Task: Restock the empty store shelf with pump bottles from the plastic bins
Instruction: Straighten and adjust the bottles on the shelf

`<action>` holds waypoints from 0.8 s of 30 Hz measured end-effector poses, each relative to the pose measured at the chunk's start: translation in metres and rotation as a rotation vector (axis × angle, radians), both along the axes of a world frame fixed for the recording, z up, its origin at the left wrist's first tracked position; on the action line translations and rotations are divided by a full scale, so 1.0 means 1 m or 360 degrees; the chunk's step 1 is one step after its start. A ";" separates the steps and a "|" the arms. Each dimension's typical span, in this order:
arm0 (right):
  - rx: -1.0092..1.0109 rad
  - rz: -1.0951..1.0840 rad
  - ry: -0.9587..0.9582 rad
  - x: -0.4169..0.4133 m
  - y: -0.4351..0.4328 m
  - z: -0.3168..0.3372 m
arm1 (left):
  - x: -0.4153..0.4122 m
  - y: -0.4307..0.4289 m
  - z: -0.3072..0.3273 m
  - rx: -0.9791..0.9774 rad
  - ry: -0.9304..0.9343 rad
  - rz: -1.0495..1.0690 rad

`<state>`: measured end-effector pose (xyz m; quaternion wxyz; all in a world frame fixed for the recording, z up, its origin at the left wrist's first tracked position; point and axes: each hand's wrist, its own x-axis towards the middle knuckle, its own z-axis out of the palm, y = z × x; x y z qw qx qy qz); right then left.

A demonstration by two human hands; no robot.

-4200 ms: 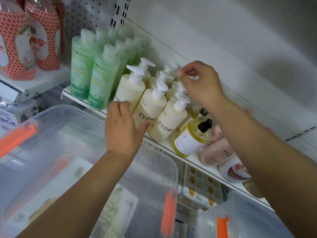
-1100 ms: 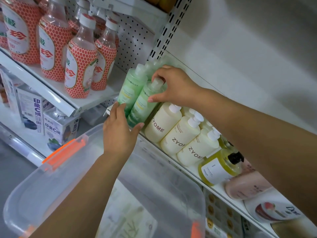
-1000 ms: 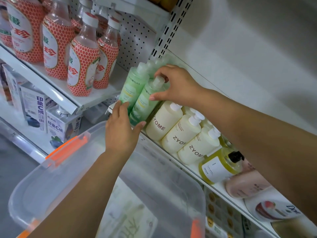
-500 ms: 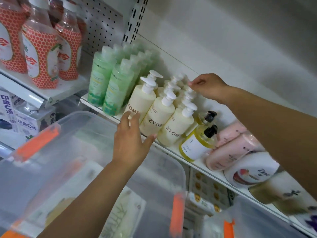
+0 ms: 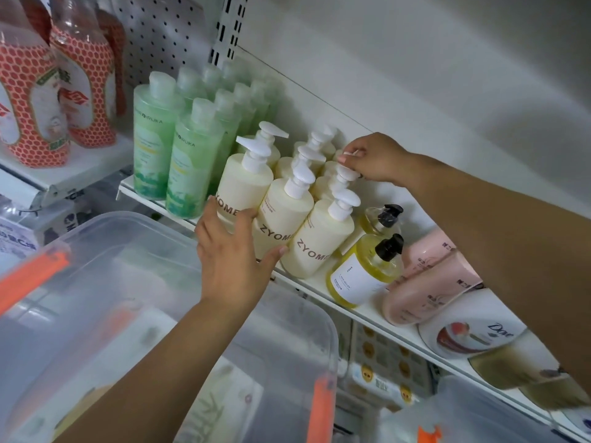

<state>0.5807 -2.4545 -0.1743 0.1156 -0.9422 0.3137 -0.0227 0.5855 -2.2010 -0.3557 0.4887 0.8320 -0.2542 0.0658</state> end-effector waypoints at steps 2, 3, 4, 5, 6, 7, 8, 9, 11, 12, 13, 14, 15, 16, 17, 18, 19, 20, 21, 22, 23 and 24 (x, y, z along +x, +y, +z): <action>0.0051 0.0026 0.0025 -0.002 -0.004 0.003 | 0.001 -0.001 -0.001 -0.0003 -0.0011 0.0008; 0.0078 0.0032 0.0050 -0.003 -0.006 0.006 | 0.001 -0.003 -0.001 -0.0006 -0.0019 0.0011; 0.0079 0.0043 0.0088 -0.002 -0.005 0.008 | 0.001 -0.003 -0.001 -0.0009 -0.0022 0.0015; 0.0056 0.0049 0.0128 0.000 -0.004 0.011 | 0.000 -0.004 -0.001 -0.0009 -0.0018 0.0019; 0.0027 0.0052 0.0142 0.003 -0.003 0.014 | -0.001 -0.005 -0.001 -0.0008 -0.0014 0.0022; -0.0007 0.0044 0.0126 0.007 -0.001 0.017 | -0.002 -0.006 -0.001 -0.0005 -0.0011 0.0026; -0.0044 0.0045 0.0077 0.013 0.001 0.018 | -0.002 -0.007 -0.001 0.0000 -0.0012 0.0029; -0.0069 0.0043 0.0006 0.019 0.003 0.018 | -0.003 -0.008 -0.001 0.0007 -0.0013 0.0036; -0.0025 0.0036 -0.0110 0.031 0.007 0.016 | -0.002 -0.009 -0.002 0.0014 -0.0017 0.0049; 0.0025 0.0041 -0.0116 0.036 0.011 0.013 | -0.003 -0.010 -0.003 0.0014 -0.0019 0.0053; 0.0072 0.0047 -0.0090 0.041 0.014 0.009 | -0.002 -0.011 -0.003 0.0017 -0.0019 0.0057; 0.0096 0.0058 -0.0069 0.046 0.016 0.005 | -0.002 -0.011 -0.003 0.0012 -0.0023 0.0060; 0.0103 0.0061 -0.0063 0.050 0.017 0.002 | -0.002 -0.012 -0.003 0.0020 -0.0023 0.0065; 0.0106 0.0065 -0.0082 0.053 0.017 0.000 | -0.002 -0.012 -0.003 0.0021 -0.0029 0.0066; 0.0120 0.0054 -0.0108 0.054 0.016 -0.001 | -0.002 -0.012 -0.003 0.0029 -0.0030 0.0068; 0.0158 0.0050 -0.0133 0.054 0.014 -0.001 | -0.002 -0.012 -0.004 0.0033 -0.0030 0.0068; 0.0207 0.0046 -0.0141 0.053 0.013 0.000 | -0.002 -0.012 -0.004 0.0044 -0.0030 0.0071; 0.0252 0.0056 -0.0144 0.052 0.011 0.001 | -0.002 -0.012 -0.005 0.0046 -0.0034 0.0069; 0.0284 0.0065 -0.0138 0.050 0.011 0.002 | -0.002 -0.012 -0.005 0.0047 -0.0024 0.0063; 0.0309 0.0081 -0.0139 0.049 0.010 0.002 | -0.002 -0.012 -0.006 0.0038 -0.0023 0.0053; 0.0332 0.0084 -0.0128 0.047 0.011 0.003 | -0.002 -0.012 -0.006 0.0042 -0.0019 0.0040; 0.0350 0.0086 -0.0124 0.045 0.010 0.003 | -0.002 -0.011 -0.007 0.0038 -0.0021 0.0037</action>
